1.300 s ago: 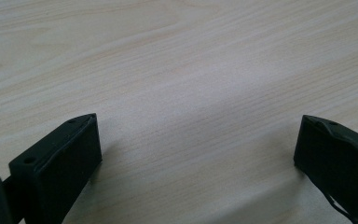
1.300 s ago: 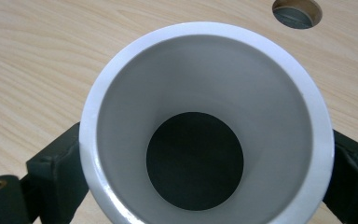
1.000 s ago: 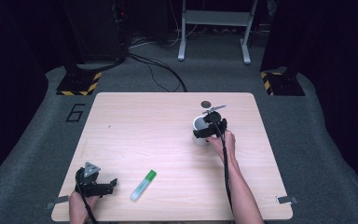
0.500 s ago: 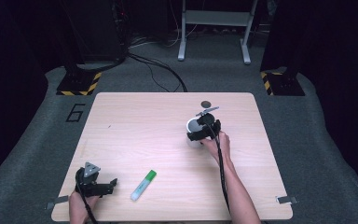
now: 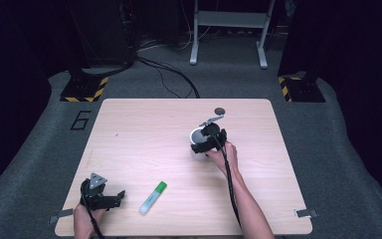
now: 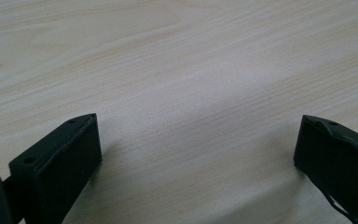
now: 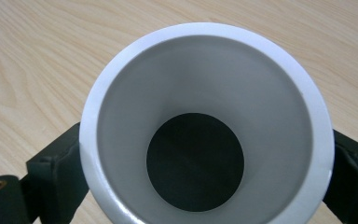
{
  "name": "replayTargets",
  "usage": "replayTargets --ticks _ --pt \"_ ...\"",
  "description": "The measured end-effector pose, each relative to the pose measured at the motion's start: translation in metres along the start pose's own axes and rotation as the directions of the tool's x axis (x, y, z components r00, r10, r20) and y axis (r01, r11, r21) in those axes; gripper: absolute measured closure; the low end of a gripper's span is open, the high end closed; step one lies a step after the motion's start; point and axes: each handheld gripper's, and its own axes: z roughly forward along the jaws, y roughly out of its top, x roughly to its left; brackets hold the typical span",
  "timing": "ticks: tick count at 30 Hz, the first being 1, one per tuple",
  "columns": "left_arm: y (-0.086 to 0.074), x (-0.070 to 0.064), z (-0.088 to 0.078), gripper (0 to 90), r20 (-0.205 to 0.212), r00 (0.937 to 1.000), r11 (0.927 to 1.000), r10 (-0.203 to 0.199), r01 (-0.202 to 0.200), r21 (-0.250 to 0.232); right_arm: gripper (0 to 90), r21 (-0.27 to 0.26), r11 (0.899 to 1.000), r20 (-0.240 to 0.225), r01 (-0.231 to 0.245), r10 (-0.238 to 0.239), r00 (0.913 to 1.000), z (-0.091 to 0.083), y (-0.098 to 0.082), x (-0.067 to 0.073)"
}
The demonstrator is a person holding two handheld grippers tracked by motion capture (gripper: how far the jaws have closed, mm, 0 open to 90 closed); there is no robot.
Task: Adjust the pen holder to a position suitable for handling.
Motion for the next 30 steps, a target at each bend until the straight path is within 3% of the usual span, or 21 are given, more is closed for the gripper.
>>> replayTargets --ticks 15,17,20,30 --pt "0.0 0.0 0.0 0.4 0.001 1.0 1.0 0.0 0.0 0.001 4.2 -0.012 1.0 -0.043 0.002 -0.002 0.9991 0.004 0.001 0.014" --pt "0.0 0.0 0.0 0.5 0.001 1.0 1.0 0.0 0.0 0.001 0.0 -0.014 1.0 -0.077 -0.018 0.016 0.9969 0.003 0.001 0.012" --pt "0.0 0.0 0.0 0.6 0.002 1.0 1.0 -0.001 0.001 0.001 0.0 -0.037 0.999 -0.098 -0.025 0.021 0.995 -0.005 -0.001 0.009" --pt "0.0 0.0 0.0 0.6 0.002 1.0 1.0 0.0 0.0 0.0 0.0 -0.08 0.997 -0.089 -0.017 0.009 0.996 -0.033 -0.012 0.012"
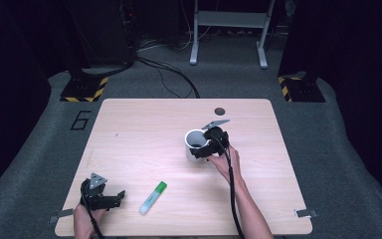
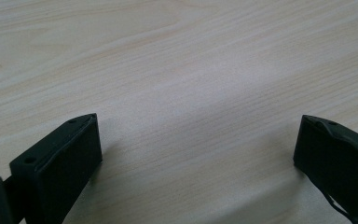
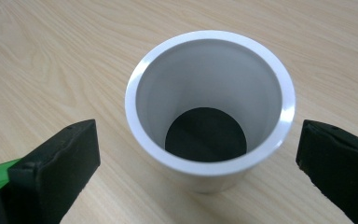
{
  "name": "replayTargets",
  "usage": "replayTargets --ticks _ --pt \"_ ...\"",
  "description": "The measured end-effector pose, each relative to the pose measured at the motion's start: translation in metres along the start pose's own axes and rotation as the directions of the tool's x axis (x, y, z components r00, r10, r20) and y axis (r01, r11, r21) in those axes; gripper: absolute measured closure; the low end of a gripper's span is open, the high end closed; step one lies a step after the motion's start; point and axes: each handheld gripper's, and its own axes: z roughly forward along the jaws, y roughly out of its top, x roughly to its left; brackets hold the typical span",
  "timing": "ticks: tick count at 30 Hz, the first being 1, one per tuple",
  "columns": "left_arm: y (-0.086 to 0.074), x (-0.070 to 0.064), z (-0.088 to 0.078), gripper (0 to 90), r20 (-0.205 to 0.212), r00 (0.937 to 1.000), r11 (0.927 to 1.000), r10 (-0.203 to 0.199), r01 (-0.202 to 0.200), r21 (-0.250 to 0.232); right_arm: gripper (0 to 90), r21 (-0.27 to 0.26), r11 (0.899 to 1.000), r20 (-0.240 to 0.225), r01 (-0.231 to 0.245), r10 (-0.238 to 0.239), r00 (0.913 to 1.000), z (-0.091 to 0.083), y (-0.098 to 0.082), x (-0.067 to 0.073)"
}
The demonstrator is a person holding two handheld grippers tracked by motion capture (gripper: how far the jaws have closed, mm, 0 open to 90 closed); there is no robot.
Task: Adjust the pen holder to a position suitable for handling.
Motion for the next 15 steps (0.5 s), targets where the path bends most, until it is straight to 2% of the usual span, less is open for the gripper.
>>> replayTargets --ticks 1,7,15 --pt "0.0 0.0 0.0 0.6 0.0 1.0 1.0 0.001 -0.001 0.0 0.0 -0.013 1.0 0.005 0.015 -0.015 0.9999 -0.002 -0.001 0.0" --pt "0.0 0.0 0.0 0.7 0.0 1.0 1.0 0.001 -0.001 -0.002 0.0 -0.038 0.999 0.016 0.027 -0.026 0.9995 -0.027 -0.014 0.003" --pt "0.0 0.0 0.0 0.7 0.0 1.0 1.0 0.001 -0.001 -0.002 0.0 -0.053 0.999 0.033 0.006 -0.004 0.9994 -0.046 -0.032 0.003"
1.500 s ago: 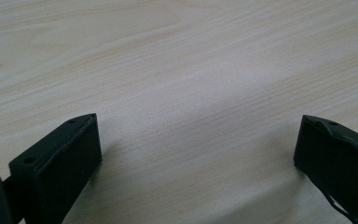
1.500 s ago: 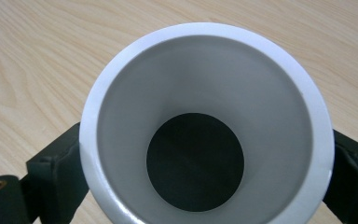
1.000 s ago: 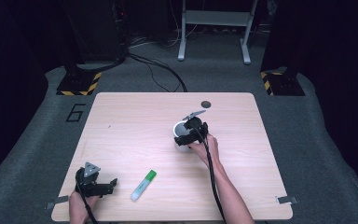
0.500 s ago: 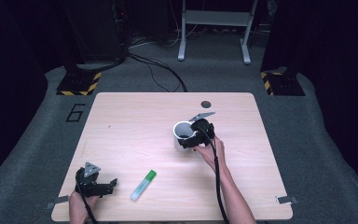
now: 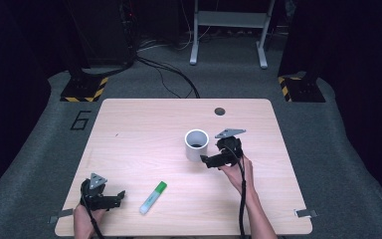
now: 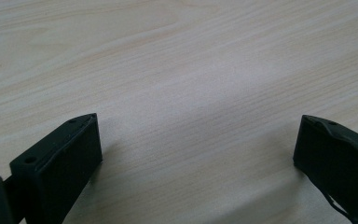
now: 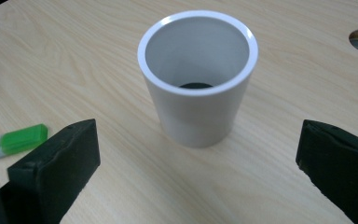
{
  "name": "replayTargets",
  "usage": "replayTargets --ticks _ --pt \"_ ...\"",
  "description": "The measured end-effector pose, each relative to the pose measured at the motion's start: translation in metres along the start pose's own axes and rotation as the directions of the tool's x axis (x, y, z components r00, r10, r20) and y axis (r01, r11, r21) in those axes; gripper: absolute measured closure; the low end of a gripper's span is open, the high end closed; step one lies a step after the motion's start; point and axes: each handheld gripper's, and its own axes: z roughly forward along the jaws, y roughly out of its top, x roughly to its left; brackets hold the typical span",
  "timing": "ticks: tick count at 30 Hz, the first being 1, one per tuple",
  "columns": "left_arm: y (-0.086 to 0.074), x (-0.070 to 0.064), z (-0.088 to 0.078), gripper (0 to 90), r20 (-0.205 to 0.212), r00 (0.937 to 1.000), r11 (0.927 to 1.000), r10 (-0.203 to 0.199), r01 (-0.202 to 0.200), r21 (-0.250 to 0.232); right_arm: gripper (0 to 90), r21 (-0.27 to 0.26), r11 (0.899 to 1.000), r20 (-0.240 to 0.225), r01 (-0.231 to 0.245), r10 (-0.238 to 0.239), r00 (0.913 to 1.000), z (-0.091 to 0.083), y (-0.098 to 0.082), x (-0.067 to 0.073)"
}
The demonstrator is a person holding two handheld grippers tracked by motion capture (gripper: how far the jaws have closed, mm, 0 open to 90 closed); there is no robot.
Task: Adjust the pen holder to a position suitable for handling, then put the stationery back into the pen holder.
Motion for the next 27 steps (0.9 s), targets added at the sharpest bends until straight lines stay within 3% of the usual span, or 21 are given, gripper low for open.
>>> replayTargets --ticks 15,22,27 --pt "0.0 0.0 0.0 0.6 0.006 1.0 1.0 0.005 -0.005 0.005 0.0 -0.008 1.0 0.09 -0.03 0.031 0.9955 -0.038 -0.061 -0.008" --pt "0.001 0.0 0.0 0.0 -0.008 0.9999 0.9999 -0.011 0.011 0.01 0.0 0.002 0.996 0.148 -0.092 0.091 0.9848 -0.054 -0.103 -0.016" --pt "0.004 -0.003 0.0 0.5 -0.021 0.9995 0.9997 -0.022 0.022 0.009 0.0 0.001 0.992 0.166 -0.127 0.125 0.9783 -0.058 -0.125 -0.021"
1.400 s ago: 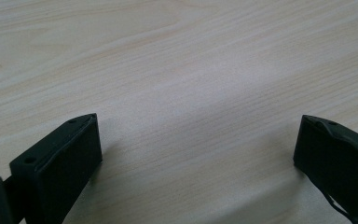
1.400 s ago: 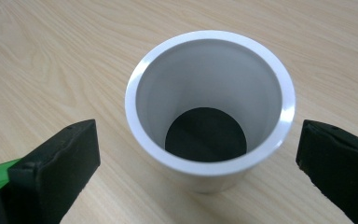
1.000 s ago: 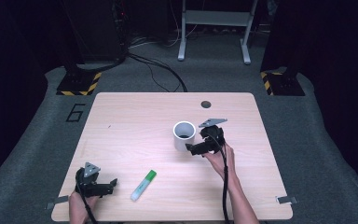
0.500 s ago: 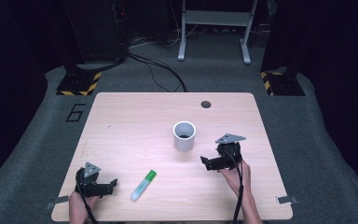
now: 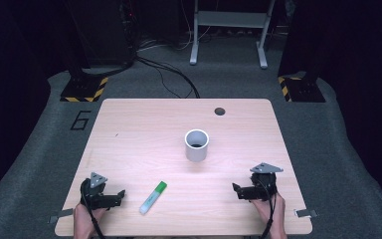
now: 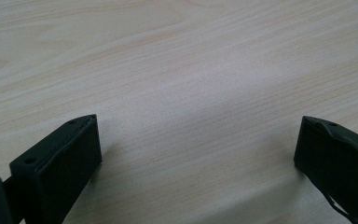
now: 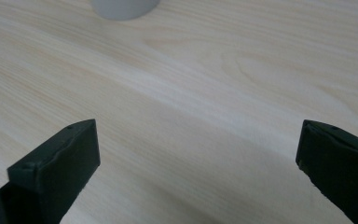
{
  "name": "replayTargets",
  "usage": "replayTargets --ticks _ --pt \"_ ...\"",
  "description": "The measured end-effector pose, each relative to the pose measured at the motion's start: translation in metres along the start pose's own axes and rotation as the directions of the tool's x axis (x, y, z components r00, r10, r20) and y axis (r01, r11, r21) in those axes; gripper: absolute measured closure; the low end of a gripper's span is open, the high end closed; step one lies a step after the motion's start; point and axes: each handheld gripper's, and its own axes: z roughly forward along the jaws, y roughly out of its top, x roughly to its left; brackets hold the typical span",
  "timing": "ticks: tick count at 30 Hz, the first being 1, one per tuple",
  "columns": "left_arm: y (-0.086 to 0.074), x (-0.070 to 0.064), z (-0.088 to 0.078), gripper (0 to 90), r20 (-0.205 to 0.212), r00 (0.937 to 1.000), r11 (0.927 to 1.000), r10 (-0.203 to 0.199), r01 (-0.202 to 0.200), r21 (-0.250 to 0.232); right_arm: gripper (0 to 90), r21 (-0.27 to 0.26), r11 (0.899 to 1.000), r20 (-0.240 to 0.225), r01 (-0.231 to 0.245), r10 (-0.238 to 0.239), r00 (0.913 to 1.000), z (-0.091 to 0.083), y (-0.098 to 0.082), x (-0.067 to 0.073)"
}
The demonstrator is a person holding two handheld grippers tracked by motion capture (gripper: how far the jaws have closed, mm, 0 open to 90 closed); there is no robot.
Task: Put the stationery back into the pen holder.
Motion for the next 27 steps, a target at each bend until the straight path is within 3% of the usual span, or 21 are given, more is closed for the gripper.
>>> replayTargets --ticks 4,10,13,18,21,24,27 --pt "0.008 -0.005 -0.005 0.5 0.023 0.9996 0.9999 0.014 -0.015 0.002 0.0 -0.003 0.999 0.011 -0.048 0.048 0.9988 -0.001 -0.018 -0.007" --pt "0.024 -0.021 -0.013 1.6 0.067 0.9968 0.999 0.043 -0.042 -0.013 0.0 0.006 0.998 0.066 -0.063 0.063 0.9959 0.002 -0.036 -0.015" --pt "0.035 -0.032 -0.018 2.1 0.096 0.9932 0.9979 0.065 -0.064 -0.006 0.0 0.015 0.996 0.062 -0.089 0.088 0.9942 0.003 -0.041 -0.02" --pt "0.047 -0.043 -0.021 2.9 0.134 0.9869 0.9959 0.089 -0.09 0.007 0.0 0.023 0.998 0.082 -0.064 0.062 0.9947 0.006 -0.043 -0.024" --pt "0.056 -0.053 -0.022 3.0 0.149 0.9827 0.9931 0.11 -0.115 0.025 0.0 0.021 0.997 0.088 -0.076 0.074 0.9933 0.007 -0.043 -0.026" --pt "0.067 -0.063 -0.022 2.9 0.174 0.9742 0.9864 0.143 -0.155 0.055 0.0 0.025 0.999 0.106 -0.041 0.038 0.9936 0.009 -0.043 -0.026" --pt "0.074 -0.072 -0.018 1.6 0.184 0.9708 0.982 0.154 -0.171 0.08 0.0 0.023 0.999 0.124 -0.029 0.026 0.992 0.01 -0.044 -0.024"
